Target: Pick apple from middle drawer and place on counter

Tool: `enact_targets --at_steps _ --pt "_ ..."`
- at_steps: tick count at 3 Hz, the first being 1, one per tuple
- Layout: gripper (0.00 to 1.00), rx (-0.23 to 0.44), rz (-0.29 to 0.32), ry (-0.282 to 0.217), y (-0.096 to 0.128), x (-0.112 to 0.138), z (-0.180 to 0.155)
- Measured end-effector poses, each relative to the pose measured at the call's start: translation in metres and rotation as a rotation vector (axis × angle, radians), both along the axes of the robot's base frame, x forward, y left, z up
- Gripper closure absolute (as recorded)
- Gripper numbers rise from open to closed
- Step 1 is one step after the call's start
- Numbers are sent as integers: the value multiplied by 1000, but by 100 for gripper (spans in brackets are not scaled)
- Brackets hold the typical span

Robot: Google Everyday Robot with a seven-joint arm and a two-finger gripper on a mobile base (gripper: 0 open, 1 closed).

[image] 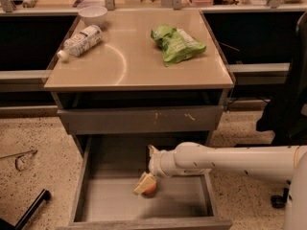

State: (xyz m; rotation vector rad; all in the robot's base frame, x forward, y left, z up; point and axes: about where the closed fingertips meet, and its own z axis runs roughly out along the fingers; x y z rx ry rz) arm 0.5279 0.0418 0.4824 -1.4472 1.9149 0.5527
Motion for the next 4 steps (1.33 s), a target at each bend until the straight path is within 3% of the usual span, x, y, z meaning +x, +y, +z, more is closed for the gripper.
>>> enact_targets --at_steps 2,4 --pt "0 -7 -31 73 -2 -13 -56" --pt "0 7 32 54 18 -6 -110"
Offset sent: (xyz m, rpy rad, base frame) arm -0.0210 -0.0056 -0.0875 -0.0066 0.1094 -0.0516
